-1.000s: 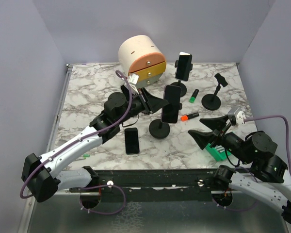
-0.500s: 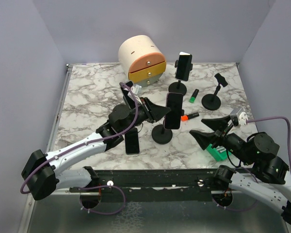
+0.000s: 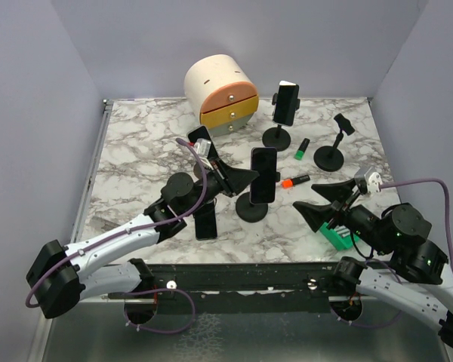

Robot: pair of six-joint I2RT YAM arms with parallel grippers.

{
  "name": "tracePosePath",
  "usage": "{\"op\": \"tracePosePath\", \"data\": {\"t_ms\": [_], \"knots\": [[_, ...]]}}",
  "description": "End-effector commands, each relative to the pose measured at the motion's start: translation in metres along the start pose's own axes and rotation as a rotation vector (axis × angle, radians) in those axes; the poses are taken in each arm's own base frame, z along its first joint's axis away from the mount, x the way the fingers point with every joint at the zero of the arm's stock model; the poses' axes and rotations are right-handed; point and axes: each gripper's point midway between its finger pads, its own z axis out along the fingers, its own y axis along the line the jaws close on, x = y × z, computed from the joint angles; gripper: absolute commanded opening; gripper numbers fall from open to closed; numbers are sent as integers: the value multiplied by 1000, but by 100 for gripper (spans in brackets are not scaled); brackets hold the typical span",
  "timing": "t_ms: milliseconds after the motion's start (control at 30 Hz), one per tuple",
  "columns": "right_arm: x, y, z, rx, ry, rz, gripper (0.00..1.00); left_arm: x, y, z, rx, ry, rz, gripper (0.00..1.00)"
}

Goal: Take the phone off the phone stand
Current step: Place the phone stand with the phone at the center of the board.

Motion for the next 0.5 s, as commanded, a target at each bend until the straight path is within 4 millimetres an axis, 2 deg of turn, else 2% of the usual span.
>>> {"op": "tracePosePath", "data": {"t_ms": [0, 333, 467], "knots": [[-5, 2, -1, -4, 9, -2, 77, -10, -11, -6, 39, -56, 6, 10], [-6, 4, 3, -7, 17, -1, 77, -5, 2, -10, 2, -59, 13, 30], [-8, 3, 4, -2, 18, -10, 77, -2, 8, -13, -10, -58, 13, 34]]}}
